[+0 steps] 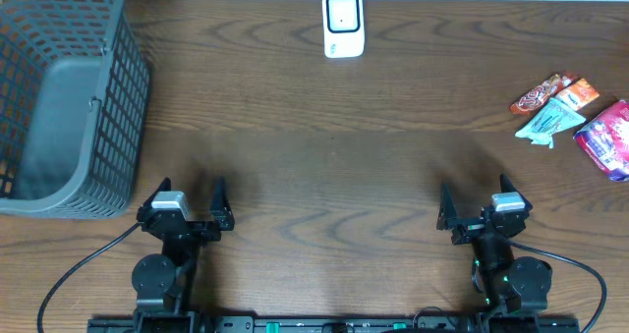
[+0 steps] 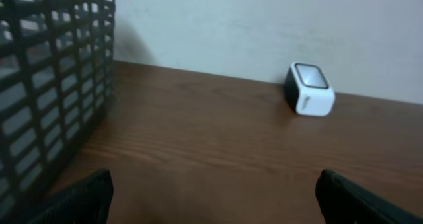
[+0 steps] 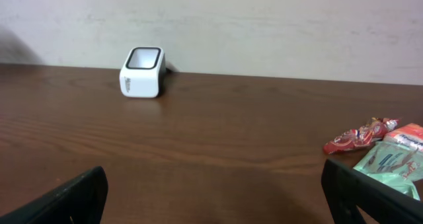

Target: Scan the item barcode

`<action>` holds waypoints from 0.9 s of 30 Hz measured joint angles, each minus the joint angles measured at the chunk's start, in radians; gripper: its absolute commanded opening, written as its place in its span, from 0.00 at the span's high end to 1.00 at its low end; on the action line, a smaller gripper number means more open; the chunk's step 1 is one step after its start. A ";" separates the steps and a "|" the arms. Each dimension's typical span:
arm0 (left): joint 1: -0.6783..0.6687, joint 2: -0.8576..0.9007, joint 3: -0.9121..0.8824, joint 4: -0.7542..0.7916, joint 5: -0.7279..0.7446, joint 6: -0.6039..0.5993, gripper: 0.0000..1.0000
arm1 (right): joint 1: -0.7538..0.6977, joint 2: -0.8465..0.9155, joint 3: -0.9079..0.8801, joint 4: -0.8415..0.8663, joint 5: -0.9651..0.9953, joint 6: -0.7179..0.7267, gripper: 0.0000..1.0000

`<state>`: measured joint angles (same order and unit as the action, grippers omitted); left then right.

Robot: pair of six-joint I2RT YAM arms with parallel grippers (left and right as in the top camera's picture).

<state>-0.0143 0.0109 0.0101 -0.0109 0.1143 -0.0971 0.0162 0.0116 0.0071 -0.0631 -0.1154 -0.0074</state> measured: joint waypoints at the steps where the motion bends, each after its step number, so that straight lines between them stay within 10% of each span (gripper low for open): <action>1: 0.000 0.000 0.002 -0.004 -0.003 0.008 0.02 | 0.000 0.000 0.000 0.000 0.000 0.000 0.01; 27: 0.000 0.000 0.008 -0.016 -0.039 0.116 0.02 | 0.000 0.000 0.000 0.000 0.000 0.000 0.01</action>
<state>-0.0139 0.0109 0.0177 -0.0269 0.0750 0.0189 0.0162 0.0116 0.0071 -0.0631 -0.1150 -0.0074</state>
